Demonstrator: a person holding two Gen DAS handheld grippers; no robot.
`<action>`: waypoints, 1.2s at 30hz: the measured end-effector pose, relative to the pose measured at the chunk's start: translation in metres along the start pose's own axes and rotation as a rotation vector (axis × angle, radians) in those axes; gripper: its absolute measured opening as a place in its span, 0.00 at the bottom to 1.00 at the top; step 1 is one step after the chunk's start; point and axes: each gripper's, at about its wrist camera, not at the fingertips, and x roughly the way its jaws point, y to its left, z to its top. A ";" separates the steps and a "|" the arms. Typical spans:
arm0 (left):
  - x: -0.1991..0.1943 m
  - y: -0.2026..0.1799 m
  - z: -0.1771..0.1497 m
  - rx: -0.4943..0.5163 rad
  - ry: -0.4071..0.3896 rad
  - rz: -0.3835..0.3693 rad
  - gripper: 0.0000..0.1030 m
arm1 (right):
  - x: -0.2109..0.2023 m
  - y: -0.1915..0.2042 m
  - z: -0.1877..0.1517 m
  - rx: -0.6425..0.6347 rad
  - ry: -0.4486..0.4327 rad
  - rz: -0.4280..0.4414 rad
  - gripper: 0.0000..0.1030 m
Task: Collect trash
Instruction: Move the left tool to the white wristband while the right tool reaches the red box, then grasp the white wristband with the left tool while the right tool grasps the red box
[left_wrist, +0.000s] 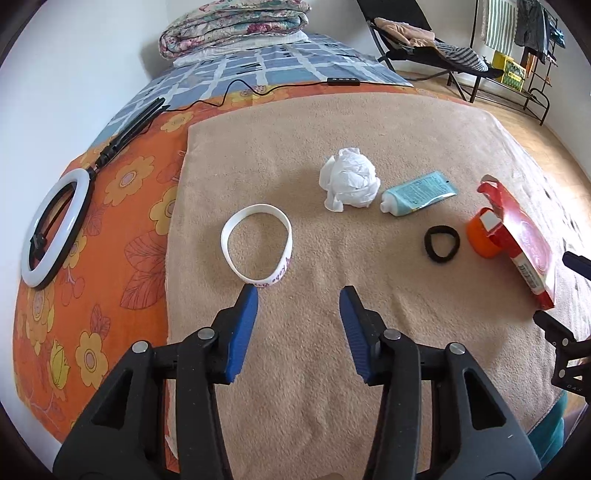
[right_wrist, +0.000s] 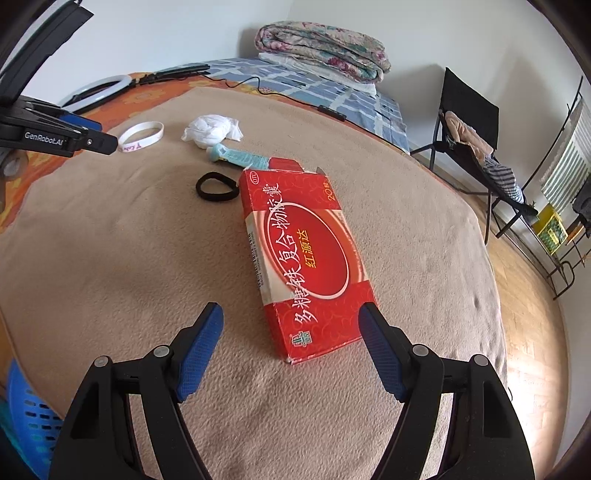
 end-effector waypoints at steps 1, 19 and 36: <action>0.004 0.002 0.002 -0.001 0.001 0.004 0.46 | 0.003 0.000 0.001 -0.008 0.002 -0.009 0.73; 0.053 0.018 0.020 -0.062 0.037 -0.045 0.22 | 0.032 -0.009 0.013 -0.069 0.037 -0.094 0.50; 0.028 0.025 0.020 -0.125 -0.004 -0.108 0.00 | 0.022 -0.085 0.021 0.242 0.030 0.119 0.17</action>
